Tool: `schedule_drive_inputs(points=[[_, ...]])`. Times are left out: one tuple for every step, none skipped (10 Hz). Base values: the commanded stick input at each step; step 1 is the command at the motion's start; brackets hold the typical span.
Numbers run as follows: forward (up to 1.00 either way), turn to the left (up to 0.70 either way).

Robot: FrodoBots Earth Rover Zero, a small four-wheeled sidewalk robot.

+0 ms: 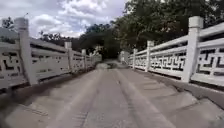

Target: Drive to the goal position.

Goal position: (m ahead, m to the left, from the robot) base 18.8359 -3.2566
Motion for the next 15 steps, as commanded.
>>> schedule_drive_inputs(points=[[0.7,0.0],[0.7,0.0],[0.7,0.0],[0.7,0.0],[0.7,0.0],[0.7,0.0],[0.7,0.0],[0.7,0.0],[0.7,0.0],[0.7,0.0],[0.7,0.0],[0.7,0.0],[0.7,0.0],[0.7,0.0],[0.7,0.0]])
